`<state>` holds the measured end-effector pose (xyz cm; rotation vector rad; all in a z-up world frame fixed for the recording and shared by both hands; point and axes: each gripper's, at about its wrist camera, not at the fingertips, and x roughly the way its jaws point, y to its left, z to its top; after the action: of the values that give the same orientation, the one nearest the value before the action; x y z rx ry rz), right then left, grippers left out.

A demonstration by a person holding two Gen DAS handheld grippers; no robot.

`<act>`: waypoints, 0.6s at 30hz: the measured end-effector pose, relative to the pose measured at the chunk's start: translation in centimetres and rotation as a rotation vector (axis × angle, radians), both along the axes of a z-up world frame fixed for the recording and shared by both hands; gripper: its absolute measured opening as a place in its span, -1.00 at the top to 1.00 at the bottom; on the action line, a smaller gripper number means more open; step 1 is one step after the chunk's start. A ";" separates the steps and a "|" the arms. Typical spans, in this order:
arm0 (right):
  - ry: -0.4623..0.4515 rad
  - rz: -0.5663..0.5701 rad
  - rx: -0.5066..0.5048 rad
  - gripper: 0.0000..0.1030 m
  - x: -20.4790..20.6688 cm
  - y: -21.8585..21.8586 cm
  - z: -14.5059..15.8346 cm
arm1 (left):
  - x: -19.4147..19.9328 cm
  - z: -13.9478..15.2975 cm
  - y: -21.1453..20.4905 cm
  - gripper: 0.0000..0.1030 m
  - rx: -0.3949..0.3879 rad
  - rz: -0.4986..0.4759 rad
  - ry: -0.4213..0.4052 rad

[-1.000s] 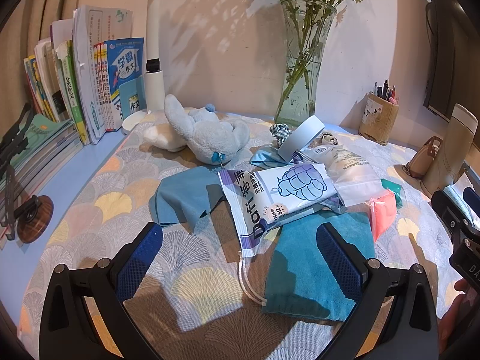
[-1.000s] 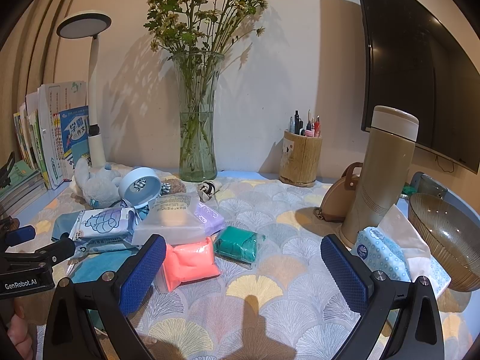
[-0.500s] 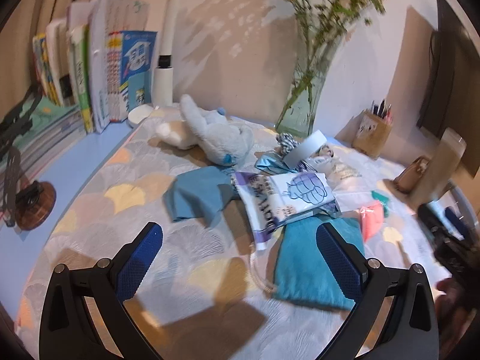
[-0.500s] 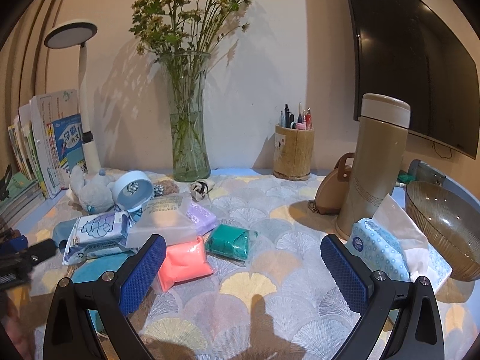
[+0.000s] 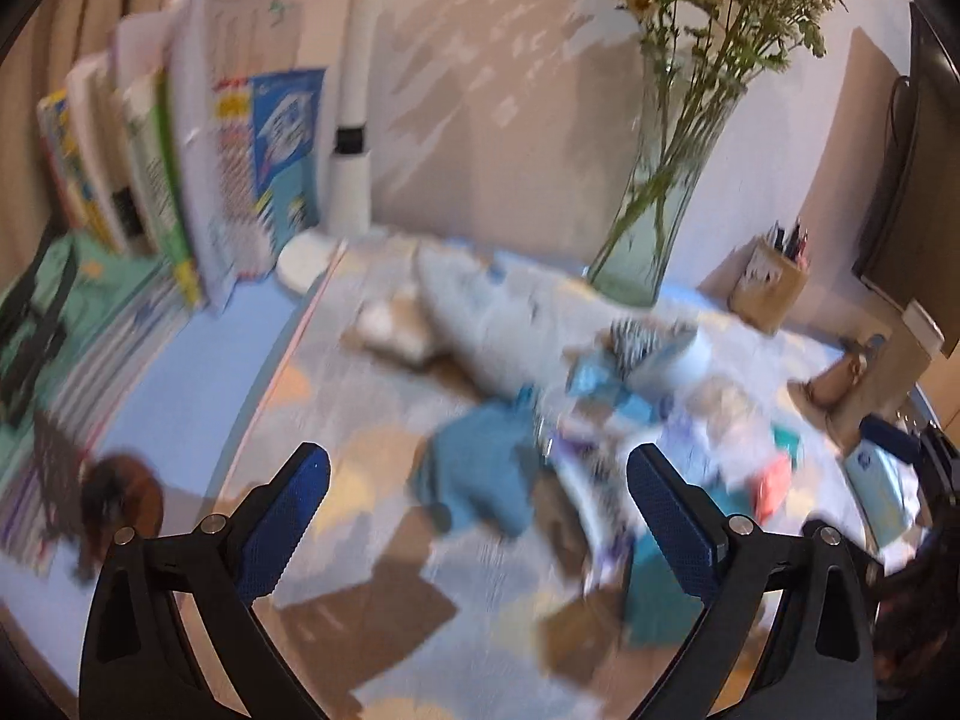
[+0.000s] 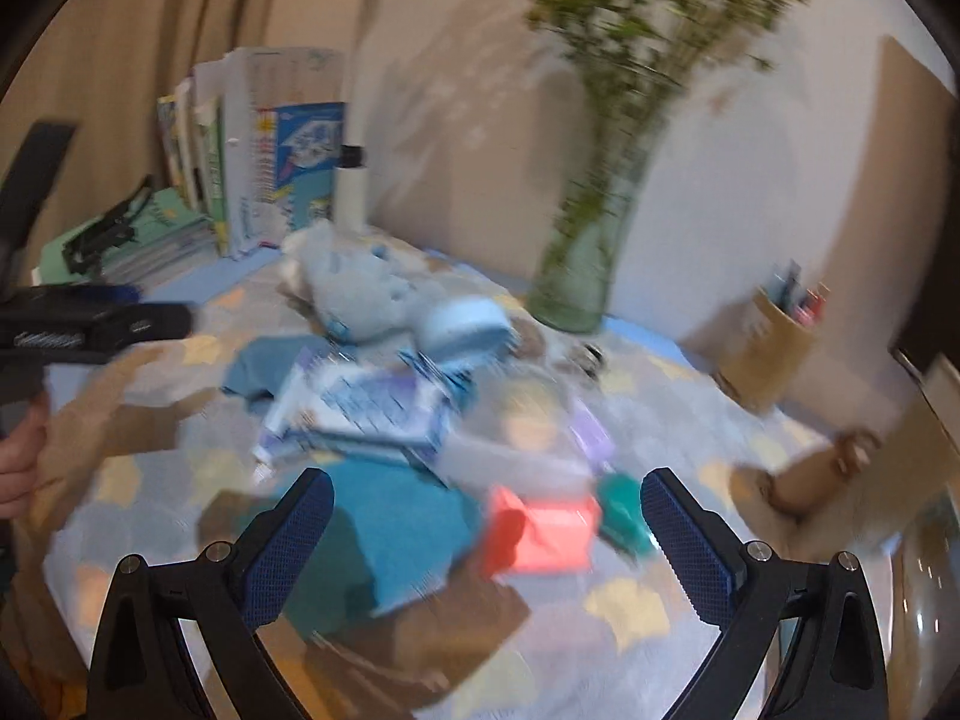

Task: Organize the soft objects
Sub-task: 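Grasp the light-blue plush bunny with the left gripper while the right gripper grasps a white tape roll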

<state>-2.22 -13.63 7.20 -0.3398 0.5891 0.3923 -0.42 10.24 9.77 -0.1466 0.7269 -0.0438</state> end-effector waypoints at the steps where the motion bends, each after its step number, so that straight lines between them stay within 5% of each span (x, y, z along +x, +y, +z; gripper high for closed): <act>1: -0.002 0.013 0.000 -0.96 0.2 0.4 0.3 | 1.5 0.3 -0.4 -0.92 0.013 -0.001 0.001; 6: 0.023 0.057 -0.012 -0.96 3.7 2.4 1.1 | 8.0 -1.8 -1.0 -0.91 -0.044 -0.018 0.114; 13: 0.210 0.079 0.089 -0.96 12.0 2.3 -0.3 | 12.6 -6.0 -1.5 -0.82 -0.098 -0.005 0.224; 15: 0.252 0.084 0.109 -0.96 14.1 2.7 -0.8 | 13.2 -6.4 -1.6 -0.71 -0.109 -0.008 0.235; 18: 0.272 0.090 0.101 -0.96 15.9 3.7 -1.5 | 14.1 -7.6 -2.1 -0.26 -0.097 -0.012 0.278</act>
<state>13.71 -9.93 5.67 -0.2173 0.8189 0.5578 13.70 8.17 2.18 -0.2437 1.0038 -0.0710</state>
